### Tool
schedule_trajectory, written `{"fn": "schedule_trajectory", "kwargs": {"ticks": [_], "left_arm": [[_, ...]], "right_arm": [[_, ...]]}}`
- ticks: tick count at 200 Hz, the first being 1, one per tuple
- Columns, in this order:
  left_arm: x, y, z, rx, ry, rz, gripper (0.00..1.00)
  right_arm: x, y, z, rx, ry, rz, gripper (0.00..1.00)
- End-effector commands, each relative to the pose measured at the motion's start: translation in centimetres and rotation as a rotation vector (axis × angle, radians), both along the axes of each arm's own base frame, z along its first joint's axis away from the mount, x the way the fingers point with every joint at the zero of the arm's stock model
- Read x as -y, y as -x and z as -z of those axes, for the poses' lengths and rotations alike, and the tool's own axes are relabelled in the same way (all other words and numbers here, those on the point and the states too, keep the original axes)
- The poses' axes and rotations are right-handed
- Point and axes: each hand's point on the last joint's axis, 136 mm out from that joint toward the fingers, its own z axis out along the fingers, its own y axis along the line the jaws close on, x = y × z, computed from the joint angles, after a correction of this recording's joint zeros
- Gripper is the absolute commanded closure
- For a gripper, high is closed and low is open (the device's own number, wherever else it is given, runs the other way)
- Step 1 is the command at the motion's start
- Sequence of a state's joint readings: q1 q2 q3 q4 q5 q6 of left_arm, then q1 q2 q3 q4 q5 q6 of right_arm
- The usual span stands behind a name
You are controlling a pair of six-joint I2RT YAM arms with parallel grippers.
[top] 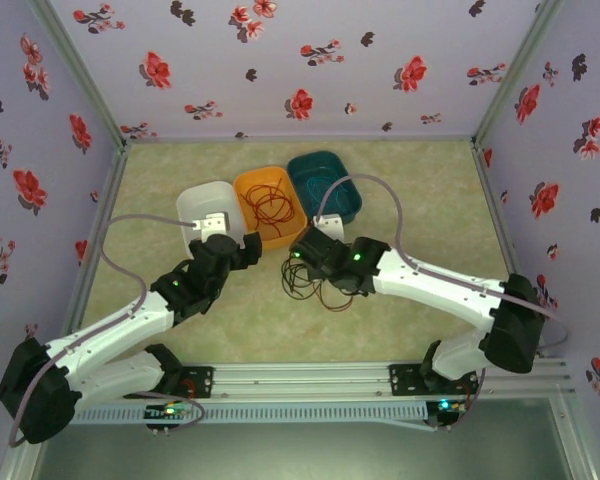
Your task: Untangle the cables
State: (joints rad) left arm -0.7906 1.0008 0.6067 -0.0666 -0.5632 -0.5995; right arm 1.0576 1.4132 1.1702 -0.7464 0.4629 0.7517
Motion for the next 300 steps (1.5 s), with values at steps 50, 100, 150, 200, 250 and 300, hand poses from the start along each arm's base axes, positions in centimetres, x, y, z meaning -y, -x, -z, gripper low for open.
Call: {"fn": "schedule_trajectory", "kwargs": {"ticks": [50,100,150,200,250,300], "left_arm": [[0.8,-1.0,-3.1,0.074,0.042,0.014,0.00],[1.1,-1.2,-3.1,0.072,0.039,0.022,0.00],[1.2,-1.2,-3.1,0.073,0.038,0.026,0.00],[1.9,-1.3,-3.8,0.078,0.040,0.060,0.00],[2.1,-1.4,-3.6,0.076,0.045,0.061,0.00],[1.6,-1.2,-3.8,0.083,0.056,0.054,0.00]], "right_arm": [[3.7,-2.1,-7.9,0.256,0.057,0.024,1.00],[5.8,-2.7,-12.3,0.390,0.040,0.055,1.00],[7.1,-3.0,-15.5,0.481,0.013,0.074,1.00],[6.4,-4.1,-18.4,0.532,-0.052,0.062,1.00],[3.2,-5.9,-21.3,0.566,-0.141,-0.008,1.00],[0.0,-8.7,-22.4,0.573,-0.209,-0.039,1.00]]}}
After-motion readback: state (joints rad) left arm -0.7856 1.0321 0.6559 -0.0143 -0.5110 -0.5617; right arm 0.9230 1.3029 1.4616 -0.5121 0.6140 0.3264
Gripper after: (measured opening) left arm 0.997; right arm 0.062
